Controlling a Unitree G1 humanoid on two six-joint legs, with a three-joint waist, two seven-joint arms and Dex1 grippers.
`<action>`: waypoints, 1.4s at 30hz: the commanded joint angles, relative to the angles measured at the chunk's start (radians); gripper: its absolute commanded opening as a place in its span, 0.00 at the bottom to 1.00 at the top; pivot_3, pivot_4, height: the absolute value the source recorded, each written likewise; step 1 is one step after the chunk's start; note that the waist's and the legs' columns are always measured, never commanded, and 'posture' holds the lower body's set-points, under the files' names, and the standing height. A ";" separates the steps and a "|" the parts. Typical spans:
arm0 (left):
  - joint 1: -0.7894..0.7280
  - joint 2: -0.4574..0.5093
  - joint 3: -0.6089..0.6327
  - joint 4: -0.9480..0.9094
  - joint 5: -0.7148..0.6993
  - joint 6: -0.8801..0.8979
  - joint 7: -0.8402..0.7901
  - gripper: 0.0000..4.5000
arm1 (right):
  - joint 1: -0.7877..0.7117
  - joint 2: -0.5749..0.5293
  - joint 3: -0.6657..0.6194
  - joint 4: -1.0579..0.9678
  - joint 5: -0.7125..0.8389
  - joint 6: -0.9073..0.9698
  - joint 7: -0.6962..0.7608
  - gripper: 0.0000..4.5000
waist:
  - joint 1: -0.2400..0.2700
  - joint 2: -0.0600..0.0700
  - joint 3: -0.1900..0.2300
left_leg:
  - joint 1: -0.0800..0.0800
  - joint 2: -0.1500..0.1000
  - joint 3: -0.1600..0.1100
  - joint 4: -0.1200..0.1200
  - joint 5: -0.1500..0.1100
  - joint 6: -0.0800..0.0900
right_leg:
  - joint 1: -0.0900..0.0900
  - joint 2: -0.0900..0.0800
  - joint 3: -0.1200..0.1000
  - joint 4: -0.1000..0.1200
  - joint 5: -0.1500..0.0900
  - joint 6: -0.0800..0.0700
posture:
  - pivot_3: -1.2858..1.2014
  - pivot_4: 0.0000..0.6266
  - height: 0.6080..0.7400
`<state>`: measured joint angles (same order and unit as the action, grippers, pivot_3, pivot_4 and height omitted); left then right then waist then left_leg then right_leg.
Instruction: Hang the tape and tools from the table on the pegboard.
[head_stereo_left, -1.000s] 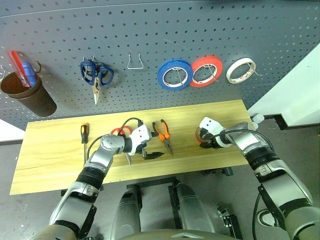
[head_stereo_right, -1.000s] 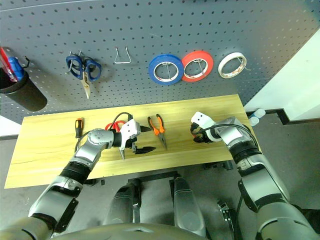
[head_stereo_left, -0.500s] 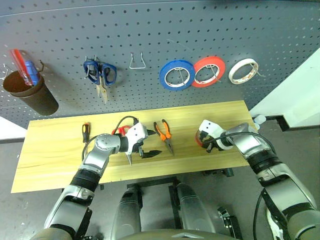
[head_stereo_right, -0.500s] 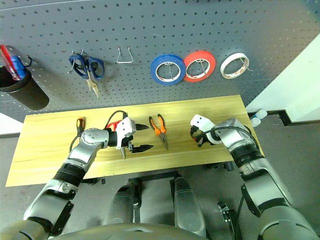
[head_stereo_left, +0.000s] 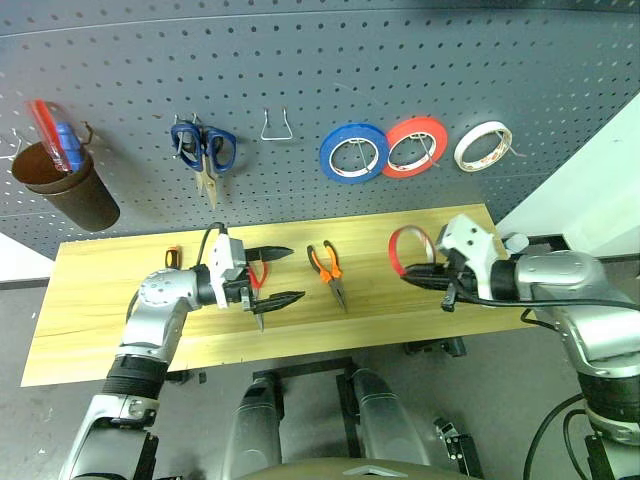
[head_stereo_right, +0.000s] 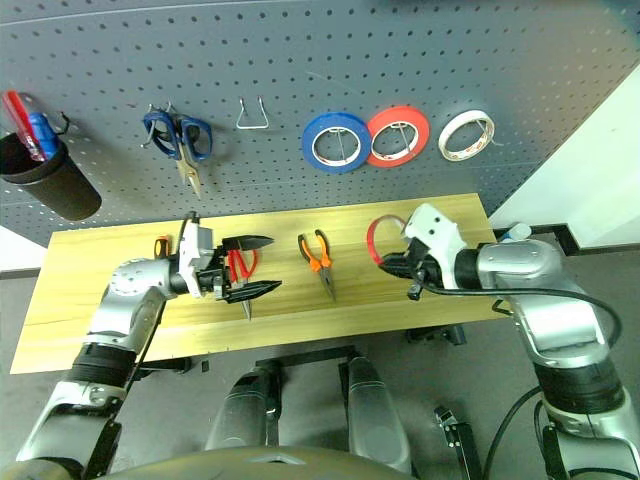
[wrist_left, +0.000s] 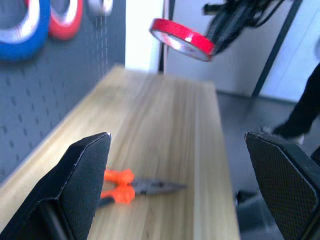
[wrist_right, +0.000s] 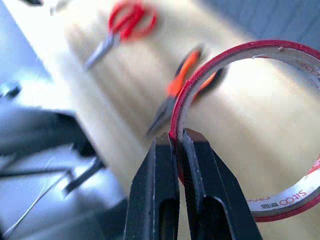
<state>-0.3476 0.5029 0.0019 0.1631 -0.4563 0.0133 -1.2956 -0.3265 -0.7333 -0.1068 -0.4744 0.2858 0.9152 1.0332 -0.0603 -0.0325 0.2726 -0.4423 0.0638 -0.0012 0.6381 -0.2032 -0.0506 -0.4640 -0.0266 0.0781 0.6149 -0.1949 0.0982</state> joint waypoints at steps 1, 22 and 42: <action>0.006 0.028 0.064 -0.086 -0.079 0.047 0.004 1.00 | -0.043 0.035 -0.096 -0.051 0.098 -0.005 -0.052 0.02 | -0.007 0.000 -0.011 | 0.000 0.000 0.000 0.000 0.000 0.000 | 0.001 0.000 0.000 -0.001 0.001 0.000 | 0.49 0.21 1.00; 0.023 0.081 0.203 -0.267 -0.176 0.154 0.169 1.00 | -0.243 0.084 0.132 0.406 -0.057 -0.410 -0.220 0.02 | -0.007 -0.003 -0.070 | 0.001 0.001 0.001 0.007 0.000 0.000 | 0.005 0.000 0.000 -0.002 0.006 -0.001 | 0.53 0.16 1.00; 0.062 0.089 0.197 -0.299 -0.133 0.133 0.261 1.00 | -0.360 0.186 0.179 0.676 -0.203 -0.636 -0.273 0.55 | 0.029 -0.001 -0.072 | 0.001 0.001 0.001 0.008 0.000 0.000 | 0.006 0.001 0.000 0.000 0.007 0.001 | 0.55 0.16 1.00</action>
<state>-0.2905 0.5790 0.1743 -0.1170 -0.5965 0.1740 -1.0255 -0.6978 -0.5134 0.1030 0.2895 0.0582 0.2549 0.7334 -0.0314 -0.0340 0.2009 -0.4412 0.0644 -0.0003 0.6461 -0.2030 -0.0503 -0.4586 -0.0259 0.0786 0.6150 -0.1880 0.0991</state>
